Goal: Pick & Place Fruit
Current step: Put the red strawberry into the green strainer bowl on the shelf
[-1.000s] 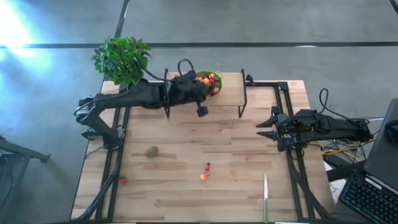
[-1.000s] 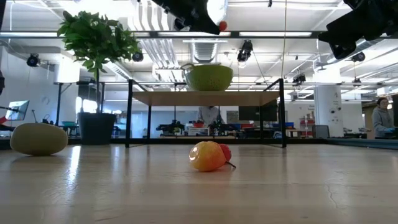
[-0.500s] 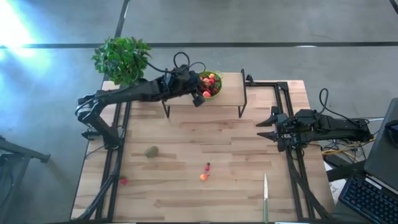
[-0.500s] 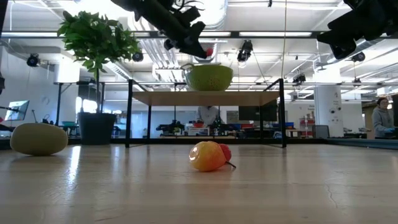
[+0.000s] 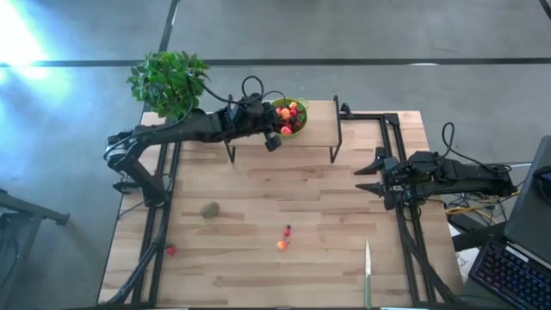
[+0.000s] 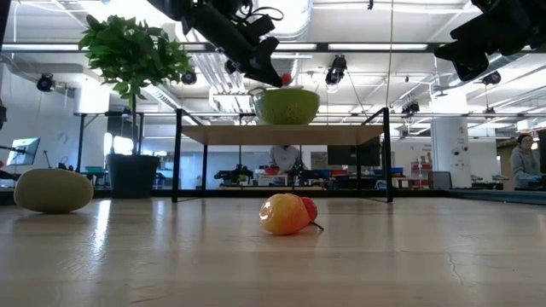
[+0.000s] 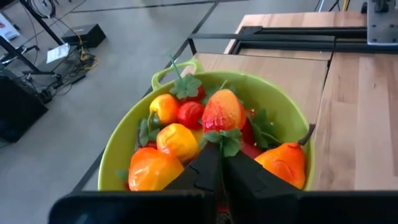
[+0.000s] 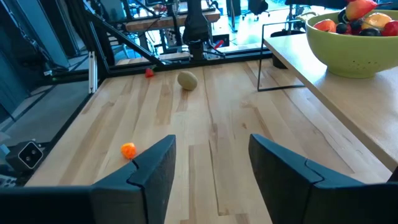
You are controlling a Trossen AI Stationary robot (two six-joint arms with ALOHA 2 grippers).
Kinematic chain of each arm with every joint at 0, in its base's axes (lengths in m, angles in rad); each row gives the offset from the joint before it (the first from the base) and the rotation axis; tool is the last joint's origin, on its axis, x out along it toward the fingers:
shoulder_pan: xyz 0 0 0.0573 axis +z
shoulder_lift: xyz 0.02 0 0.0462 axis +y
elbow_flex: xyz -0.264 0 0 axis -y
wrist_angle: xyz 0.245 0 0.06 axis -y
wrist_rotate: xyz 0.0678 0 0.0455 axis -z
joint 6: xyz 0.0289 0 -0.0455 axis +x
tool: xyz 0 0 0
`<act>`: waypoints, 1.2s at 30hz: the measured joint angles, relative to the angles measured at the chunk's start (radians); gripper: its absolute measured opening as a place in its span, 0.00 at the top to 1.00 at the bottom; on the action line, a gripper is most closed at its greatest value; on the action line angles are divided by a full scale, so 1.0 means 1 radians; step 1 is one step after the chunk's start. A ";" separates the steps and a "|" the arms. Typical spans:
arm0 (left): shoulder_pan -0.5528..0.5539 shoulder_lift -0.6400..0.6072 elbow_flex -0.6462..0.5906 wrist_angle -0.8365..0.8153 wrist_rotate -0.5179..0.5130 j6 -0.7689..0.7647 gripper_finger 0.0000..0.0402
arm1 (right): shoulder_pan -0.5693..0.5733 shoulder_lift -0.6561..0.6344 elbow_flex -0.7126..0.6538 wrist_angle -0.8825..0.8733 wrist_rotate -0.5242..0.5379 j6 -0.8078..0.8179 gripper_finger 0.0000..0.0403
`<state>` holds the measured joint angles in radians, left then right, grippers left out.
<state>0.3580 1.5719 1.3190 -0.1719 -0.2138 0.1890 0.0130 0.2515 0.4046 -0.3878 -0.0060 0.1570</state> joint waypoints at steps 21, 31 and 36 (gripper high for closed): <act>-0.019 -0.004 0.049 -0.091 0.007 0.077 0.67 | 0.000 0.000 0.000 0.000 0.000 0.000 0.63; -0.126 -0.007 0.310 -0.625 0.008 0.042 0.67 | 0.000 0.000 0.000 0.000 0.000 0.000 0.72; -0.208 -0.008 0.375 -0.899 0.018 0.010 0.67 | 0.000 0.000 0.000 0.000 0.000 0.000 0.77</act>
<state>0.1500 1.5642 1.6943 -1.0714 -0.1959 0.1993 0.0129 0.2514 0.4046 -0.3878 -0.0063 0.1570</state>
